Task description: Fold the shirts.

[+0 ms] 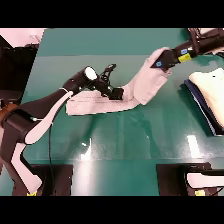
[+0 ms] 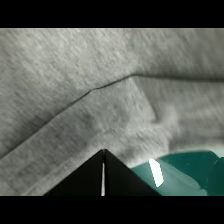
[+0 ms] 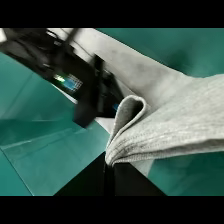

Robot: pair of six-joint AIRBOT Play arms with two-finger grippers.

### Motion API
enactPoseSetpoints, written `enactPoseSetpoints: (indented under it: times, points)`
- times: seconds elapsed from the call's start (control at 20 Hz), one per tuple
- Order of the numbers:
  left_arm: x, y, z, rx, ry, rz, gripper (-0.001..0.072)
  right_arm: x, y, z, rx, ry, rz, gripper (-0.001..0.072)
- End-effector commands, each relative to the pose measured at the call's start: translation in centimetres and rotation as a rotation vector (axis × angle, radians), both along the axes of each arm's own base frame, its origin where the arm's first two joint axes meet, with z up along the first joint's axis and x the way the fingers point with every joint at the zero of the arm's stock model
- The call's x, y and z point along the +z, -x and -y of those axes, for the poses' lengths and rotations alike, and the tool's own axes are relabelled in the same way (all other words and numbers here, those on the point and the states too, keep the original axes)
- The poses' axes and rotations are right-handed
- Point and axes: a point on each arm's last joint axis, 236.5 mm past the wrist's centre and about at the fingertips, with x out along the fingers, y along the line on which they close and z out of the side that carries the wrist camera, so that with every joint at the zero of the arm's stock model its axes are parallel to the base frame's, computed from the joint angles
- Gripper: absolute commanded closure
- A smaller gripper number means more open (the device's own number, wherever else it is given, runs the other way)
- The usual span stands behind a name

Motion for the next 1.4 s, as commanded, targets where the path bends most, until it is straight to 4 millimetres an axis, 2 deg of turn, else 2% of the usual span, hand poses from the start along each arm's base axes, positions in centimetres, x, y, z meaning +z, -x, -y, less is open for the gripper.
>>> enactPoseSetpoints:
  times: [0.0, 0.15, 0.3, 0.4, 0.5, 0.6, 0.75, 0.95, 1.05, 1.2, 1.35]
  points:
    - [-1.8, -0.1, 0.2, -0.005, -0.037, -0.008, 0.0687, 2.0, 1.2, -4.3, 0.074, -0.017, 0.042, 0.0698]
    - [-2.3, -0.1, -0.4, -0.021, -0.07, 0.002, 0.0687, 2.0, 1.8, -6.8, 0.134, -0.02, 0.052, 0.0698]
    - [-1.8, -0.1, -1.3, -0.033, -0.073, -0.021, 0.0687, 1.9, 2.0, -8.4, 0.169, -0.018, 0.058, 0.0698]
    - [-0.5, -0.5, -2.3, -0.046, -0.069, -0.035, 0.0687, 2.0, 1.9, -8.9, 0.179, -0.022, 0.066, 0.0698]
    - [1.8, -1.9, -4.0, -0.018, -0.053, -0.006, 0.0687, 1.8, 1.9, -9.3, 0.187, -0.02, 0.062, 0.0698]
    - [4.7, -3.6, -7.1, 0.026, -0.06, 0.047, 0.0688, 1.0, 2.0, -9.7, 0.192, -0.019, 0.046, 0.0698]
    - [9.1, -5.2, -14.1, 0.084, -0.15, 0.14, 0.0687, -0.1, 2.1, -10.9, 0.21, -0.016, 0.027, 0.0698]
    - [15.3, -4.5, -24.2, 0.172, -0.306, 0.241, 0.0686, -2.2, 2.1, -14.1, 0.241, -0.026, 0.015, 0.0698]
    - [18.3, -3.5, -28.4, 0.216, -0.38, 0.302, 0.0686, -3.5, 2.0, -16.4, 0.266, -0.033, 0.025, 0.0698]
    - [22.5, -2.0, -32.4, 0.303, -0.414, 0.377, 0.0686, -6.0, 1.9, -20.8, 0.294, -0.054, 0.052, 0.0697]
    - [25.0, -0.9, -34.0, 0.352, -0.416, 0.425, 0.0686, -8.9, 2.1, -27.1, 0.34, -0.087, 0.132, 0.0694]
